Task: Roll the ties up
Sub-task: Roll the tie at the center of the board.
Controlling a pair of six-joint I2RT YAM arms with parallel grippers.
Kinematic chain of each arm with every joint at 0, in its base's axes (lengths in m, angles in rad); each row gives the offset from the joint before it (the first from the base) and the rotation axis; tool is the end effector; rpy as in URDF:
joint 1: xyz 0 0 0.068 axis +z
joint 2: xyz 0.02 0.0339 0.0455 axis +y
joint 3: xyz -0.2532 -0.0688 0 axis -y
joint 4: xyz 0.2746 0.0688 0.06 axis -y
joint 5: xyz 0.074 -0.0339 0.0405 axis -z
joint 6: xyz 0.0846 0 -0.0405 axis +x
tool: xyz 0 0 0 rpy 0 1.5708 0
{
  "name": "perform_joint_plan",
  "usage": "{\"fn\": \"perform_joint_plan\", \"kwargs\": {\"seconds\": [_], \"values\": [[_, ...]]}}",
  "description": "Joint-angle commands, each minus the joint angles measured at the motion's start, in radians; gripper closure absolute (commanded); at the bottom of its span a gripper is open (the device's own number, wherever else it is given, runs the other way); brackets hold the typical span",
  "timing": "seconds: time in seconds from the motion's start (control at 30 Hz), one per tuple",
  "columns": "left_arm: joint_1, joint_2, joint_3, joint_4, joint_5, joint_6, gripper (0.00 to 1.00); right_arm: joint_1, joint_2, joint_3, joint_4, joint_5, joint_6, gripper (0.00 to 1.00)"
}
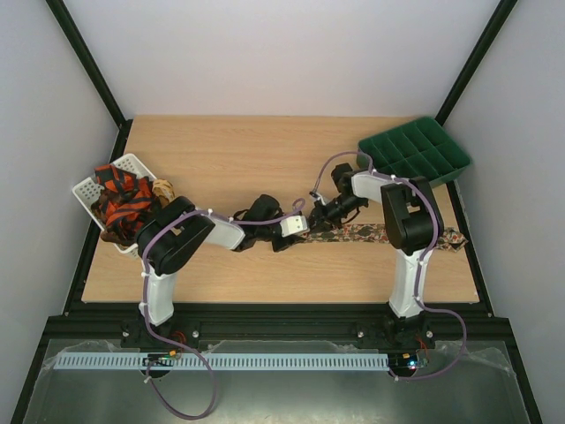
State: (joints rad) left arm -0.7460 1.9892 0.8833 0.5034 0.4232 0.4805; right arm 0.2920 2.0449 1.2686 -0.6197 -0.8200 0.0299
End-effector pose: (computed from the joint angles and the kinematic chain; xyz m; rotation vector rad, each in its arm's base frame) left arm 0.2879 -0.3134 0.0407 1.4444 1.6279 -0.6110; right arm 0.3619 0.1734 0.0595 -0.4788 2.8039 1.2594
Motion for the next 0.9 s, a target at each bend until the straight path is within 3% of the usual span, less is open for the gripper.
{"fn": "perform_joint_plan", "kwargs": {"seconds": [0.0,0.13,0.27,0.47,0.87], "values": [[0.002,0.037,-0.013,-0.187,-0.036,0.040,0.56,-0.032,0.025,-0.041,-0.034,0.090,-0.028,0.99],[0.020,0.027,0.004,-0.165,0.025,0.015,0.38,-0.076,0.035,-0.068,-0.039,0.082,-0.066,0.99],[0.037,0.010,-0.002,-0.079,0.116,-0.026,0.29,-0.110,0.059,-0.075,-0.062,0.105,-0.124,0.99],[0.028,0.029,-0.014,0.050,0.200,-0.096,0.24,-0.143,0.071,-0.102,-0.025,0.184,-0.160,0.99],[0.019,0.148,0.052,0.146,0.182,-0.099,0.26,-0.113,0.129,-0.094,-0.006,0.131,-0.202,0.99]]}}
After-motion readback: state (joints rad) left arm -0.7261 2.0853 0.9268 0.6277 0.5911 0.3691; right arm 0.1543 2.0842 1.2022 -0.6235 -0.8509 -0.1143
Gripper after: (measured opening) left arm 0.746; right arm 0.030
